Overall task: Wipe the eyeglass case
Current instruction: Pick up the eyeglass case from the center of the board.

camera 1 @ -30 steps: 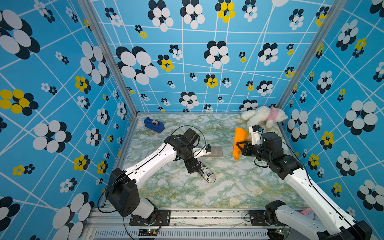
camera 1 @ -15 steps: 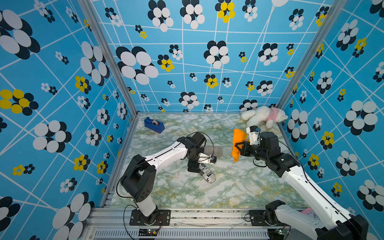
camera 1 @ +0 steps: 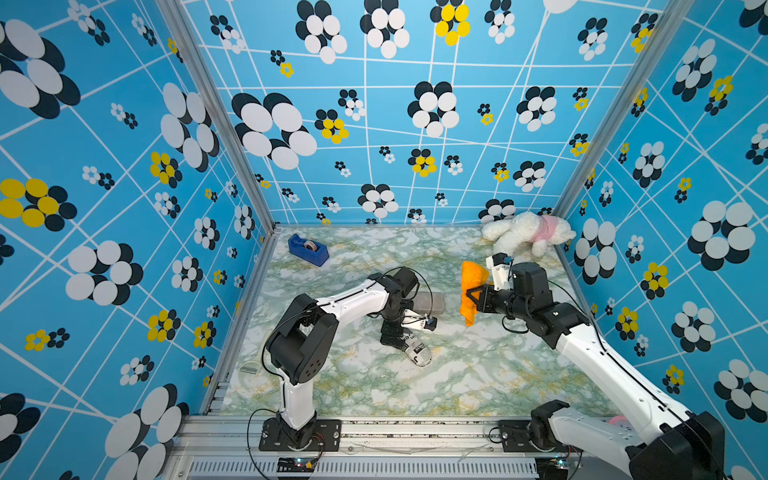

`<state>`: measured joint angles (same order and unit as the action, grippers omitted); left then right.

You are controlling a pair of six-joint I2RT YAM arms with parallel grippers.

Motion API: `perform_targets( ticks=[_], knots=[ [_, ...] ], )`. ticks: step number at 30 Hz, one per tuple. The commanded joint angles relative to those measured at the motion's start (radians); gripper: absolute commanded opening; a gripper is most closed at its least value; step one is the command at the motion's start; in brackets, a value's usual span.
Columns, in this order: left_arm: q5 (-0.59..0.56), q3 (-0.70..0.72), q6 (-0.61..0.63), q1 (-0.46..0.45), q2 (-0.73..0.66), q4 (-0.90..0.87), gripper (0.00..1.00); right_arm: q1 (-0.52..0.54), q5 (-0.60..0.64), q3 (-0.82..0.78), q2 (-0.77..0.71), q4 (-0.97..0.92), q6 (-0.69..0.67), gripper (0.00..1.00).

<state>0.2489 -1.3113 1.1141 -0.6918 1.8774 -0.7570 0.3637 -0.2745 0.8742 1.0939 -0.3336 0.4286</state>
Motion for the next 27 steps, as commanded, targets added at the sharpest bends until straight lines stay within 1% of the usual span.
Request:
perform_targets(
  ticks=[1,10,15,17,20,24,27],
  knots=[
    [0.042,0.0,-0.017,-0.014,0.017,-0.041,1.0,-0.007,-0.006,-0.024,-0.027,0.018,-0.025,0.0],
    [0.027,0.035,-0.063,-0.02,0.034,-0.045,0.99,-0.006,-0.004,-0.04,-0.028,0.019,-0.029,0.0],
    [0.023,0.094,-0.091,-0.017,0.013,-0.012,0.98,-0.008,0.042,-0.034,-0.053,-0.024,-0.06,0.0],
    [0.03,0.115,-0.102,-0.017,0.005,0.005,0.97,-0.011,0.046,-0.038,-0.068,-0.034,-0.063,0.0],
    [0.03,0.125,-0.131,-0.017,-0.002,0.013,0.91,-0.012,0.045,-0.041,-0.082,-0.048,-0.063,0.0],
    [0.044,0.155,-0.172,-0.029,-0.022,0.065,0.9,-0.012,0.049,-0.044,-0.091,-0.052,-0.061,0.0],
    [0.078,0.153,-0.207,-0.037,-0.052,0.06,0.9,-0.012,0.046,-0.042,-0.091,-0.05,-0.05,0.0]
  ],
)
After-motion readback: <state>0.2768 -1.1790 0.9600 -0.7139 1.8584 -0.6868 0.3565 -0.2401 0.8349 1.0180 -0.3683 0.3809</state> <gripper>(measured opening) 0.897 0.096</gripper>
